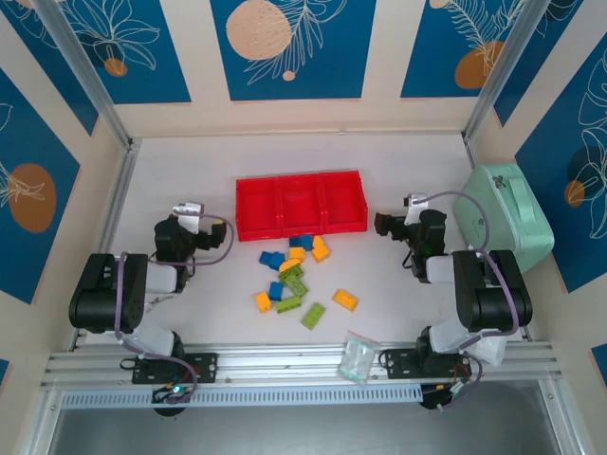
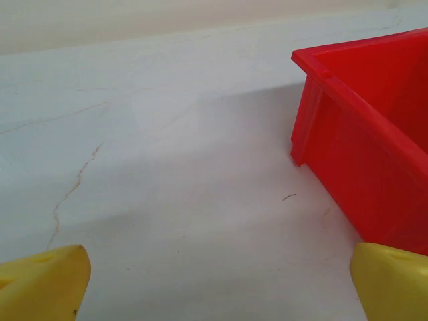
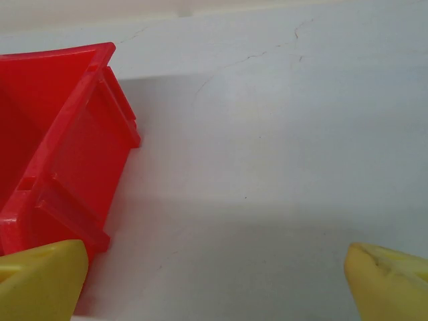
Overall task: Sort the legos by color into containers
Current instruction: Pick up the lego from the bottom-center of the table.
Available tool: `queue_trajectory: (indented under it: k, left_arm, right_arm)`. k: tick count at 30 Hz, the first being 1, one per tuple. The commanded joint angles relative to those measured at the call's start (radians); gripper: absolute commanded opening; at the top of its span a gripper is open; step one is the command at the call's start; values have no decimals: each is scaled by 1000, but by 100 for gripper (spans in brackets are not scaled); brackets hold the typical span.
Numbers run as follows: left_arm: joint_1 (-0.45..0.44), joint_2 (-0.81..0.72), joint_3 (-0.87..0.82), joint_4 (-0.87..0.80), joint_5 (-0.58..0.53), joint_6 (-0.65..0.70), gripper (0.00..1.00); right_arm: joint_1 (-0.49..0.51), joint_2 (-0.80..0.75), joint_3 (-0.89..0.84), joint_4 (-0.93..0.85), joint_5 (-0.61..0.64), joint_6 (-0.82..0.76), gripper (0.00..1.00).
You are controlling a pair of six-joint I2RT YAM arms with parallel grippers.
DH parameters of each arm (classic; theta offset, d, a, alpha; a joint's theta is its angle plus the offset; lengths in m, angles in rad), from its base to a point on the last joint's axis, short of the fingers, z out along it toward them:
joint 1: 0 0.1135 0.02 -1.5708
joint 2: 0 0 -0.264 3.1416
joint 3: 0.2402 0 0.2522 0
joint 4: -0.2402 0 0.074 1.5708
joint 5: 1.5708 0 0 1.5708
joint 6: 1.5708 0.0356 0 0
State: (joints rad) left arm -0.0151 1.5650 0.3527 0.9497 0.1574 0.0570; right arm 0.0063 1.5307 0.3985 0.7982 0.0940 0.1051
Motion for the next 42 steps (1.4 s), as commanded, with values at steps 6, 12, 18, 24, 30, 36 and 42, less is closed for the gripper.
queue_trajectory:
  k: [6, 12, 18, 24, 30, 36, 42]
  left_arm:
    - [10, 4, 12, 15, 28, -8, 99]
    - [10, 3, 14, 13, -11, -22, 99]
    - [10, 3, 12, 14, -44, -32, 99]
    - [7, 3, 17, 5, -50, -30, 99]
    - [-22, -4, 24, -13, -118, -16, 99]
    - [-121, -274, 212, -558, -324, -50, 99]
    - [-221, -330, 476, -1071, -490, -197, 99]
  right_arm:
    - [-5, -9, 20, 3, -23, -12, 99]
    - [-6, -9, 23, 3, -27, -10, 99]
    - [-24, -8, 22, 0, -58, 2, 99]
    - [-26, -9, 22, -1, -65, 3, 99]
    - [-25, -11, 17, 7, -63, 2, 98]
    - [11, -376, 137, -520, 111, 126, 99]
    - [-5, -539, 340, -998, -222, 204, 100]
